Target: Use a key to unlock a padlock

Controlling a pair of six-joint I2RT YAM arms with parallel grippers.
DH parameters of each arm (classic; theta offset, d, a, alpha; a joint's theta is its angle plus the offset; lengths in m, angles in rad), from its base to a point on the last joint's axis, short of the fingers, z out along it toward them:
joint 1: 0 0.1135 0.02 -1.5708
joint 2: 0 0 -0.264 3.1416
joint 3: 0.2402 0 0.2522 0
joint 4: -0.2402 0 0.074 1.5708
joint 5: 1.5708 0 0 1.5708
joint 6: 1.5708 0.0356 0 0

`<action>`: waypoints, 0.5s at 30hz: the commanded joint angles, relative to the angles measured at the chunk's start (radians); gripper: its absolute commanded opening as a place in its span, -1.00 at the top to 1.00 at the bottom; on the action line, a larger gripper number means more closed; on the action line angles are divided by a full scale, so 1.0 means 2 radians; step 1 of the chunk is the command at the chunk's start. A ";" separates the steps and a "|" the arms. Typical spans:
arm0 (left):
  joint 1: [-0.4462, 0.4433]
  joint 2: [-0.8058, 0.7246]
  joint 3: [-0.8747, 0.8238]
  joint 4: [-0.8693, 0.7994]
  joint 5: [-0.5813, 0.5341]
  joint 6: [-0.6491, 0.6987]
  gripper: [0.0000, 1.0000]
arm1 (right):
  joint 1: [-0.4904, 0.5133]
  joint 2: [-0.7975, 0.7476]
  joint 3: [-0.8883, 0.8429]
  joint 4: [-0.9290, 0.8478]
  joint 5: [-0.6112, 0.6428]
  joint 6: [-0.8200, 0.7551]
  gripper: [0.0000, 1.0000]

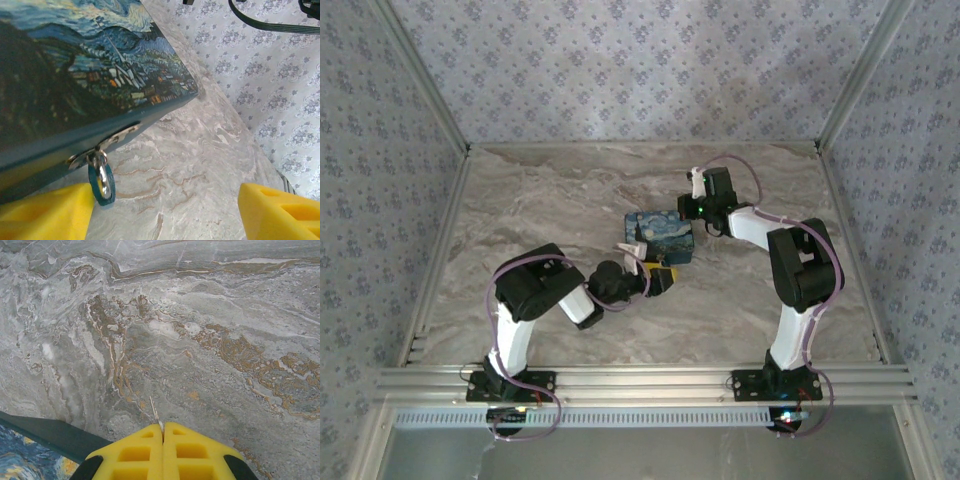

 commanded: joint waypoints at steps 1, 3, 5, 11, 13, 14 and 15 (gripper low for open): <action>-0.008 0.022 0.016 -0.039 -0.003 -0.006 -0.53 | 0.007 -0.017 -0.004 -0.011 -0.006 -0.002 1.00; -0.009 0.024 0.026 -0.059 -0.002 -0.006 -0.54 | 0.008 -0.017 -0.004 -0.010 -0.007 -0.002 1.00; -0.011 0.024 0.036 -0.082 -0.001 -0.002 -0.54 | 0.009 -0.017 -0.005 -0.010 -0.007 -0.002 1.00; -0.013 0.031 0.039 -0.089 -0.014 -0.008 -0.59 | 0.009 -0.019 -0.009 -0.007 -0.007 -0.002 1.00; -0.014 0.034 0.039 -0.088 -0.015 -0.012 -0.59 | 0.008 -0.020 -0.009 -0.008 -0.006 -0.003 1.00; -0.013 0.035 0.039 -0.090 -0.018 -0.014 -0.59 | 0.007 -0.022 -0.009 -0.009 -0.008 -0.003 1.00; -0.013 0.036 0.040 -0.091 -0.020 -0.014 -0.59 | 0.006 -0.022 -0.009 -0.009 -0.008 -0.003 1.00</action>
